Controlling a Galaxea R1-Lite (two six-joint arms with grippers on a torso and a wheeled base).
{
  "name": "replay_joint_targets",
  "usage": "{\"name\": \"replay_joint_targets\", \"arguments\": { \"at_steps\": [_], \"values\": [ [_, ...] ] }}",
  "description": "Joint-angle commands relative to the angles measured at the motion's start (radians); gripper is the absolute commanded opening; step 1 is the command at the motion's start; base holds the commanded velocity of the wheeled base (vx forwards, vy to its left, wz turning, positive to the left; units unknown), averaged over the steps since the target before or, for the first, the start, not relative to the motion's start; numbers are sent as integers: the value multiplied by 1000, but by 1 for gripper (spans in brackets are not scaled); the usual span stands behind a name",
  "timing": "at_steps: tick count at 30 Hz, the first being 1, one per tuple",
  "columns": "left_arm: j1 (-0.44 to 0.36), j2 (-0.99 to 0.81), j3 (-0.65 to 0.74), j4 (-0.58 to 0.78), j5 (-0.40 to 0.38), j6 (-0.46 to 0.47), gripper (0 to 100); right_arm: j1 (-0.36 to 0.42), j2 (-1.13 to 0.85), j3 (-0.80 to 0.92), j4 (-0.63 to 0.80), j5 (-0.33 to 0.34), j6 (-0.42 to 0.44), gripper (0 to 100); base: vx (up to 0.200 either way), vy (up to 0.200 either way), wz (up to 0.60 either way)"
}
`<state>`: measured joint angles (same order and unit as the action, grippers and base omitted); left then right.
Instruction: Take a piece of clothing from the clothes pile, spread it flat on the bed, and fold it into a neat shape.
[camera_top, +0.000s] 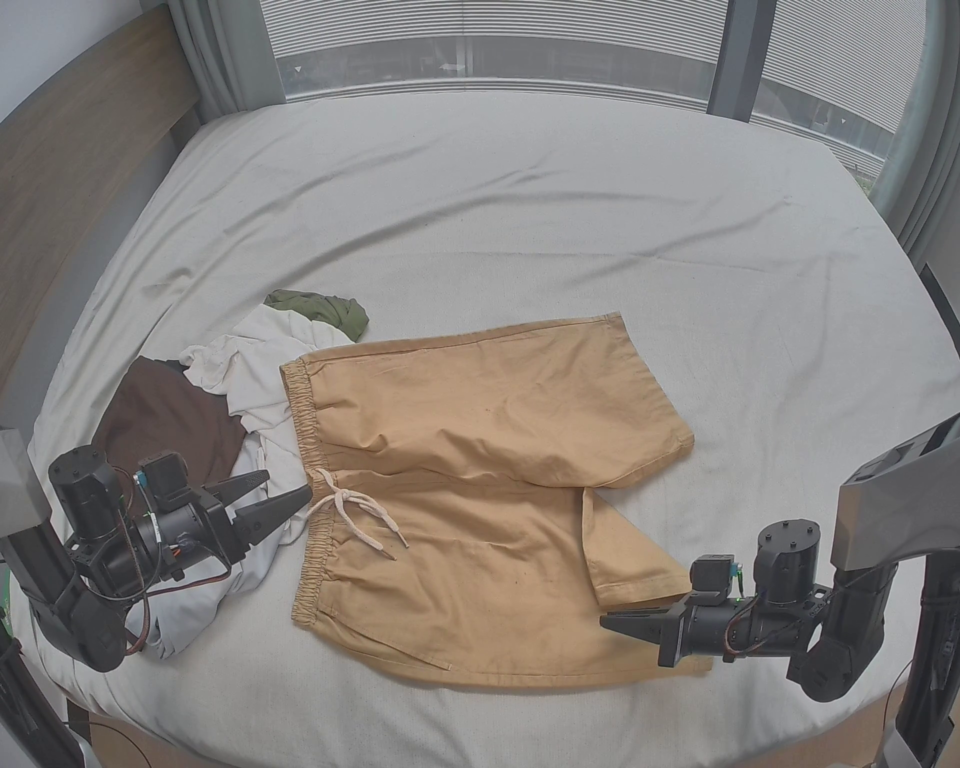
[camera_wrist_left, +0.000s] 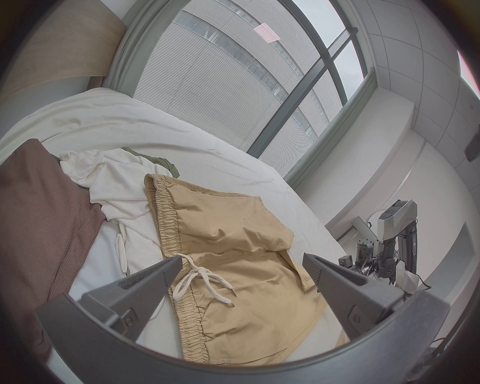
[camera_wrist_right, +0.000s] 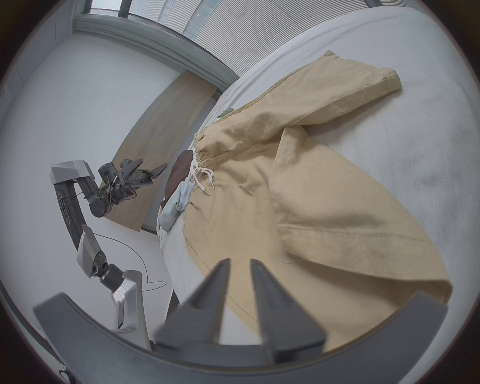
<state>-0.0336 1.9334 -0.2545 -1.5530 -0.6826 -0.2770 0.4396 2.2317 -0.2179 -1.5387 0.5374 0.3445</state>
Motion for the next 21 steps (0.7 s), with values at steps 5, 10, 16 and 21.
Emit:
{"name": "replay_joint_targets", "arguments": {
  "at_steps": [5, 10, 16, 21],
  "values": [
    [0, 4, -2, -1, 0, -1, 100, 5, 46, -3, -1, -16, -1, 100, 0, 0, 0],
    [-2, 4, -2, -1, 0, -2, 100, 11, 65, -54, 0, -76, 7, 100, 0, 0, 0],
    [0, 2, -3, -1, 0, -2, 100, 13, 71, -112, -1, -80, 44, 100, 0, 0, 0],
    [0, 2, -5, -1, 0, -2, 100, 14, 69, -109, -1, -80, 56, 0, 0, 0, 0]
  ]
}}
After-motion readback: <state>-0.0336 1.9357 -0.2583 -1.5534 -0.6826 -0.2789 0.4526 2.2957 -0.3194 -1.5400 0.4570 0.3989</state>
